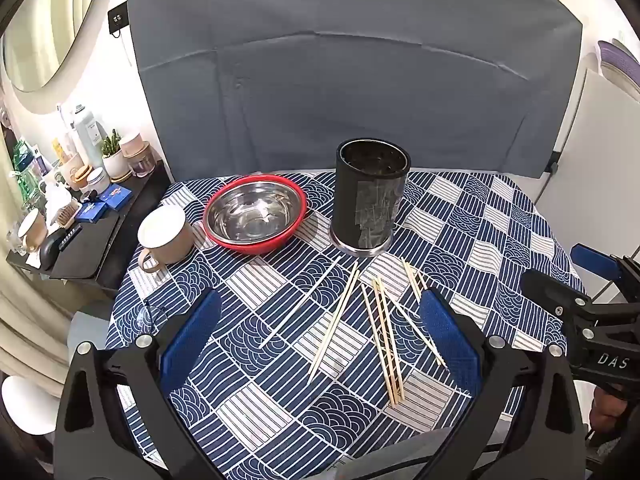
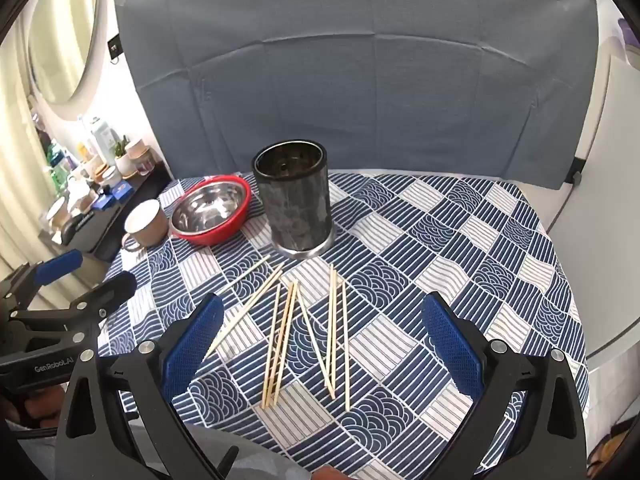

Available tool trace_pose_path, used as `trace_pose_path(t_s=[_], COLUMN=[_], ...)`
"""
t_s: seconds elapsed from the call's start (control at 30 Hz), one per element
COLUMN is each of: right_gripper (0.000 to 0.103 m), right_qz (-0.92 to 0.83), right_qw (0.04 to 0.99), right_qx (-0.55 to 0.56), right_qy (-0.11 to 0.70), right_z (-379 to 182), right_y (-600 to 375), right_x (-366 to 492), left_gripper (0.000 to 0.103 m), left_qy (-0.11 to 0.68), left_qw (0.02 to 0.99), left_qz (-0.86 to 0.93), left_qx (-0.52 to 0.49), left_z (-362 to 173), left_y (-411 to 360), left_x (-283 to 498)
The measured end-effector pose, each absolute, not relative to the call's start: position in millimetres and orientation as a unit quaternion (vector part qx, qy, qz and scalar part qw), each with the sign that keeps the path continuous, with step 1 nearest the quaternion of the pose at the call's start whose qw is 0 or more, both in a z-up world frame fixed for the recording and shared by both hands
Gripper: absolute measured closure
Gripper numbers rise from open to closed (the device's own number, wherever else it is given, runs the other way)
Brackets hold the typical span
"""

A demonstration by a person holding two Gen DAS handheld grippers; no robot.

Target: Organize utensils

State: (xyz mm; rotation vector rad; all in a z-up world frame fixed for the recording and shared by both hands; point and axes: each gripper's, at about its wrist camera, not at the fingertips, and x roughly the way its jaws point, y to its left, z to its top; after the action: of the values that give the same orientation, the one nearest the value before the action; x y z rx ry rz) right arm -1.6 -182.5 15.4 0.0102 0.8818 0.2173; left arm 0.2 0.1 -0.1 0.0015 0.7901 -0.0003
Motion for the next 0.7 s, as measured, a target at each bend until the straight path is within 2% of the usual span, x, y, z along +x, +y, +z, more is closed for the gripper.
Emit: trace_pose_path(t_s=[0.7], right_gripper=[0.008], right_qz=[0.103], right_qw=[0.898], right_qx=[0.003], right_qy=[0.427], right_z=[16.3], right_y=[-180.9], right_x=[-0.9], left_gripper=[0.006], left_qy=[0.385], left_qw=[0.923], left_qz=[0.000], left_qx=[0.000], left_z=[-1.7], left_y=[0.9], left_x=[-0.2])
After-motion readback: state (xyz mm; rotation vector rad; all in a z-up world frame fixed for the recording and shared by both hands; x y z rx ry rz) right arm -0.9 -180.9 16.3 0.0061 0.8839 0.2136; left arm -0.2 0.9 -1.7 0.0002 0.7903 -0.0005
